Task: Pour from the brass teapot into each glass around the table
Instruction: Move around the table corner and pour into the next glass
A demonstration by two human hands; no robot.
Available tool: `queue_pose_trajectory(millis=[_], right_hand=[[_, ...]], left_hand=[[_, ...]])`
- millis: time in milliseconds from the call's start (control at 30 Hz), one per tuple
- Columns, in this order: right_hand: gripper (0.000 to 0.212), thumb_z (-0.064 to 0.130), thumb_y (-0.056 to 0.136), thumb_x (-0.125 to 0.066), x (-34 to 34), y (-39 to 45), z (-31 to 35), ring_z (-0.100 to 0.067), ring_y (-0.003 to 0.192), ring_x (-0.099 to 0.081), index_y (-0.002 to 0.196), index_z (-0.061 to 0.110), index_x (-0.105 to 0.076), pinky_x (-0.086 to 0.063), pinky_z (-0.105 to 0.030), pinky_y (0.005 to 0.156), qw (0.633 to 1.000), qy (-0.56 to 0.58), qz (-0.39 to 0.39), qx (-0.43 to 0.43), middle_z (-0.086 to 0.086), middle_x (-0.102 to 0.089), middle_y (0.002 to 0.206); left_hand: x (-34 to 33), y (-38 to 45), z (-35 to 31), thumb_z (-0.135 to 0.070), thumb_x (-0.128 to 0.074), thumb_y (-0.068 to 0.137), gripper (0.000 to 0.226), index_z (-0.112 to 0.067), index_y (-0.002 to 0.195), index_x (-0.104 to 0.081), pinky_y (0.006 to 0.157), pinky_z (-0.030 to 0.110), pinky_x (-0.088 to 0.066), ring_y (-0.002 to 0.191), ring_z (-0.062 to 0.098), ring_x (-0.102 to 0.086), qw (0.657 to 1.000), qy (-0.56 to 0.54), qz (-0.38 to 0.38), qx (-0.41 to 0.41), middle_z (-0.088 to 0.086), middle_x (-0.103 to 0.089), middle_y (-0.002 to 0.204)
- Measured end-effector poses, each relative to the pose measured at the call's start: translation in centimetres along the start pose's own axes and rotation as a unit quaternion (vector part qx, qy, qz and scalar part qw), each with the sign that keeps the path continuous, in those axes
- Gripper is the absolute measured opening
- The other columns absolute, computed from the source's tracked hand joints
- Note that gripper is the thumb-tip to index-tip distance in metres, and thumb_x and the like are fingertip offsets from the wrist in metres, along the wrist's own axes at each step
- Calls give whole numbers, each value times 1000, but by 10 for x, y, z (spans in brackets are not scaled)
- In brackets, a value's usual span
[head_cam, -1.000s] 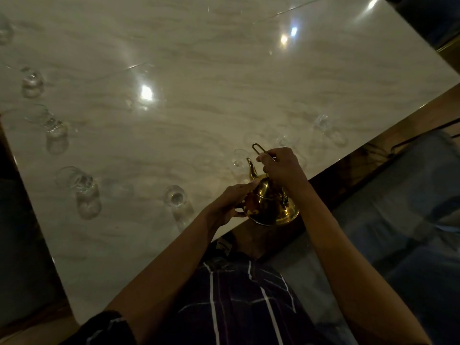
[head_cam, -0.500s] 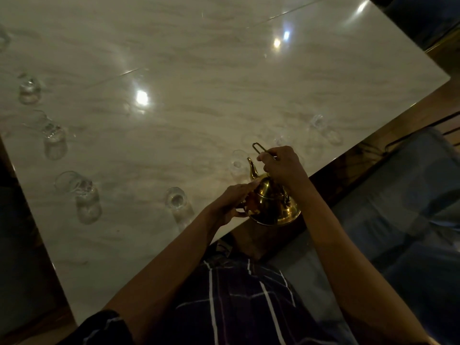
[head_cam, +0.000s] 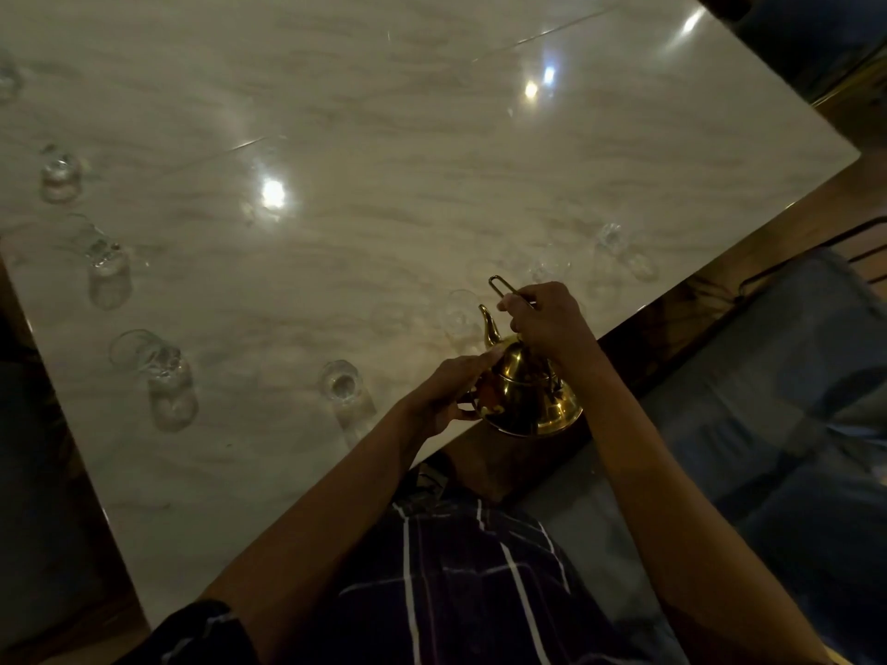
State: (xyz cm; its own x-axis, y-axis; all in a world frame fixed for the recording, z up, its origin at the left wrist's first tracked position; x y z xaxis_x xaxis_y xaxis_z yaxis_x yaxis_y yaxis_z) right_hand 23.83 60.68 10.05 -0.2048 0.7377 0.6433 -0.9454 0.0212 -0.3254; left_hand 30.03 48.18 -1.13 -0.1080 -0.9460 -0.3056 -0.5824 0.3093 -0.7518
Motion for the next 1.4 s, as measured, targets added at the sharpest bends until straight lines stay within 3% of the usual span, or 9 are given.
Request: queue_pose_trajectory(millis=[100,300,433,567,700,900,1067,1200,1400], right_hand=[[24,20,97,-56,1,0,0,-9,69,-62,100,6,-76,-46,-26,64,1000,-4,0,3,5,-63,70],[26,20,97,-57,2,2,0,-15,71,-64,99,2,-76,-52,-35,73,1000,-8,3,5,4,-64,70],[26,19,97,-57,3,2,0,-13,67,-63,96,2,-76,-49,-31,68,1000,-2,-1,6,2,-64,68],[27,20,96,-58,5,4,0,-31,79,-70,95,1,-76,-51,-35,71,1000,-2,1,-2,-9,-69,74],[28,21,96,-59,5,6,1,-36,85,-70,94,-1,-75,-54,-38,71,1000,-4,1,-4,-16,-71,81],[29,21,97,-58,5,7,3,-33,79,-69,95,-2,-75,-49,-32,68,1000,-12,2,-9,-16,-70,80],[28,20,97,-58,6,8,5,-33,83,-70,94,-2,-75,-57,-44,77,1000,-11,4,-5,-15,-71,80],[26,20,96,-58,5,7,5,-23,73,-67,95,0,-75,-51,-34,69,1000,-3,7,-12,-4,-66,71],[25,20,96,-58,5,8,7,-11,70,-61,99,2,-76,-49,-31,69,1000,-1,7,-10,2,-63,71]], left_hand=[[-2,-1,0,-60,-69,91,56,-15,125,-67,109,56,-49,116,29,-60,1000,2,0,-1,5,-65,118],[-4,-2,-3,-55,-67,95,57,-11,131,-64,108,54,-49,108,26,-61,1000,-9,-4,0,3,-64,115],[-4,-3,-4,-57,-68,94,58,-12,131,-64,109,56,-49,111,28,-61,1000,-5,-5,-2,4,-65,117],[-6,-3,-6,-57,-68,94,60,-11,132,-63,109,56,-49,112,29,-61,1000,-1,-5,-2,5,-64,117],[-7,-3,-9,-58,-68,93,60,-13,133,-63,110,57,-48,114,29,-61,1000,0,-4,-4,5,-65,118],[-7,-5,-10,-58,-66,94,58,-13,132,-64,110,56,-48,114,29,-62,1000,3,-4,-7,6,-65,118],[-7,-6,-12,-58,-65,95,60,-11,134,-63,110,56,-48,114,29,-61,1000,1,-6,-5,5,-64,117],[-7,-6,-12,-58,-66,94,62,-10,134,-63,110,56,-48,114,29,-61,1000,-1,-11,-3,5,-65,116],[-7,-6,-13,-57,-65,95,60,-10,132,-63,110,56,-48,111,28,-61,1000,-3,-17,-2,5,-64,114]])
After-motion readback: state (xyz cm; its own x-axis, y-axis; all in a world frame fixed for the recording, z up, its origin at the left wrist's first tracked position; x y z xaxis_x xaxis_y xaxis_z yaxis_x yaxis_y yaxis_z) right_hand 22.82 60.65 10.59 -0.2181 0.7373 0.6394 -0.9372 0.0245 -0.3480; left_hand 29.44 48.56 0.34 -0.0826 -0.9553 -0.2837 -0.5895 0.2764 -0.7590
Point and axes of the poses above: each hand's wrist, its own y-axis towards the middle knuckle, its own x-axis out of the back of the hand, z = x × y, the point moved 1 cm from there along y, towards the middle knuckle
